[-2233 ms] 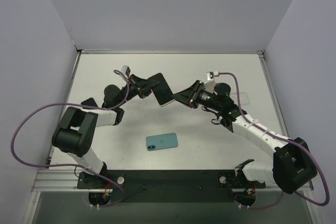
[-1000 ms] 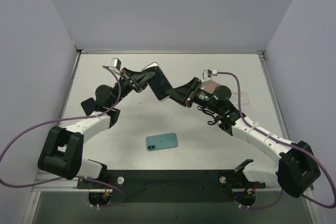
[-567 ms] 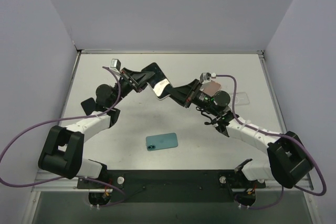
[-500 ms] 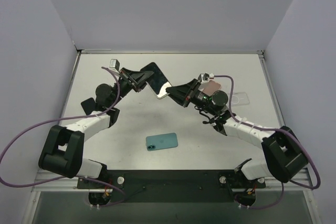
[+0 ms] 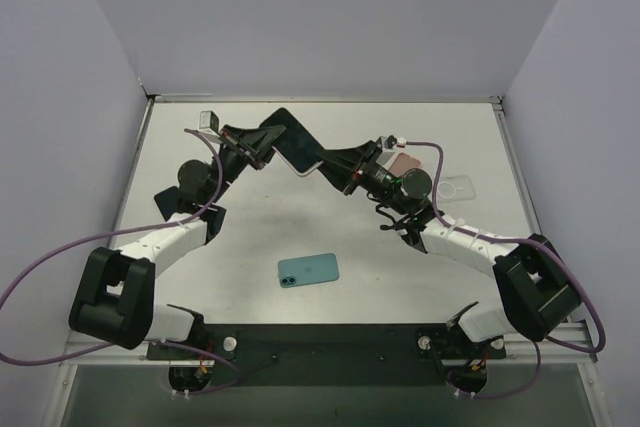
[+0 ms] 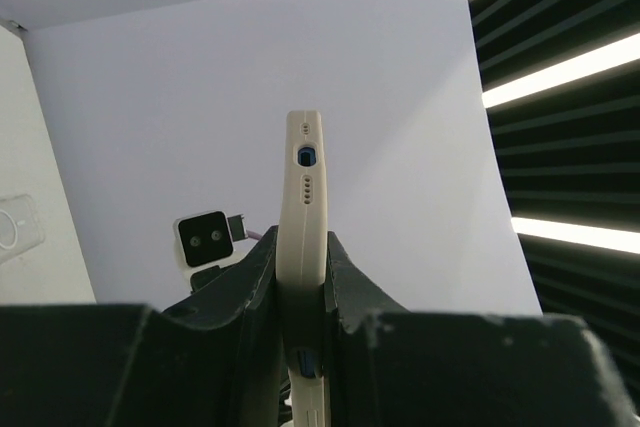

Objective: Take the phone out of the phone case
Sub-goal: Remove the phone case from the phone.

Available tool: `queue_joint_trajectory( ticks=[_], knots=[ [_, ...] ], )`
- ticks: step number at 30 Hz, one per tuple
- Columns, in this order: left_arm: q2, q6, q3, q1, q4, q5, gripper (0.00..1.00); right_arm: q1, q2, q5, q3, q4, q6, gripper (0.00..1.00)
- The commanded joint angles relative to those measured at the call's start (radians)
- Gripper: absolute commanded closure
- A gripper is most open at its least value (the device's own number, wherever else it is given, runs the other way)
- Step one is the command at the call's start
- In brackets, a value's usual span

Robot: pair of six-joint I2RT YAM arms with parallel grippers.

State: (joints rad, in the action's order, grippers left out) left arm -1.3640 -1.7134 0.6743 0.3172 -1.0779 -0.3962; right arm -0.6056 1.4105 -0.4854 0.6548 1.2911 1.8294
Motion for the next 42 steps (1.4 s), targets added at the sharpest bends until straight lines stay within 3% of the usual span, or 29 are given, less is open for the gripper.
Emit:
queue_joint_trajectory(
  ticks=[1,23,36,42],
  knots=[
    [0.105,-0.127,0.057,0.019,-0.375,0.063,1.0,0.02,0.016,0.28,0.048,0.375,0.182,1.0],
    [0.19,-0.144,0.16,0.029,-0.378,0.138,1.0,-0.057,0.123,0.462,0.21,0.376,0.287,1.0],
    [0.204,-0.258,0.137,0.029,-0.41,0.203,1.0,-0.059,0.143,0.466,0.187,0.378,0.306,1.0],
    [0.215,-0.278,0.142,0.026,-0.377,0.2,1.0,-0.013,0.111,0.375,0.131,0.376,0.223,1.0]
  ],
)
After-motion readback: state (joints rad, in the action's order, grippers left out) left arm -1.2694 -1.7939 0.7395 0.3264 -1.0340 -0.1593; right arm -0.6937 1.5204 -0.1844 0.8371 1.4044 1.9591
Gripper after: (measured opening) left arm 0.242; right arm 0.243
